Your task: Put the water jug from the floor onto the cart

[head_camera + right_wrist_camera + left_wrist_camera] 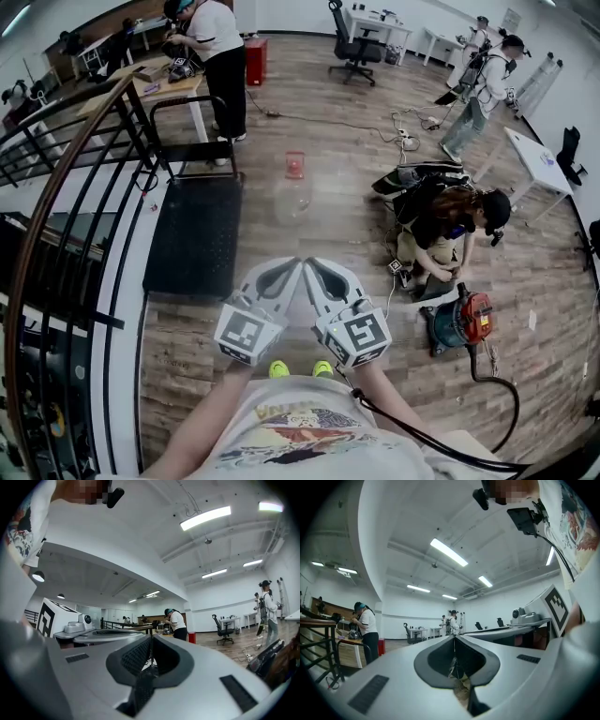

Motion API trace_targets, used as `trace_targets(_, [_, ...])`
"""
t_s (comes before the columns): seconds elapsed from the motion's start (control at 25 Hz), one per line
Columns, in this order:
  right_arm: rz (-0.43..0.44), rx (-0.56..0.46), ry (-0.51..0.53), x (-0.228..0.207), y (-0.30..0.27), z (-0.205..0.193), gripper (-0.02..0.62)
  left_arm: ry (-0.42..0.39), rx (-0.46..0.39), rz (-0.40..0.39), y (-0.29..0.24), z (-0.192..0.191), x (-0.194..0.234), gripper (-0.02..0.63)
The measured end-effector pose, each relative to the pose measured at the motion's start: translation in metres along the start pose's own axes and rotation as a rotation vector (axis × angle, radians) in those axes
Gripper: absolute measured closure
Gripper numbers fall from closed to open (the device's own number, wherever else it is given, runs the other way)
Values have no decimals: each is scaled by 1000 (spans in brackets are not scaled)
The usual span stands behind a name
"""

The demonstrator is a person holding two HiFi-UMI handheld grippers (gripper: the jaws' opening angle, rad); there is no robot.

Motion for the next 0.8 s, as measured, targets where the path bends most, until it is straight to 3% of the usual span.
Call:
trace_targets(0.44, [-12, 30, -21, 20, -20, -6, 566, 10, 25, -11, 16, -12, 21, 594])
trace_targets(0.8, [-15, 36, -18, 6, -43, -6, 566, 11, 26, 18, 0, -13, 40, 594])
Point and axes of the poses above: the fingertips, and each gripper's own axes: y backward along the fingers, x to its left, z out of its top, the point moved 7 cm from there along y, backward along the fingers, and after that the axes turned 9 degrees about x, right-handed, at the moved point
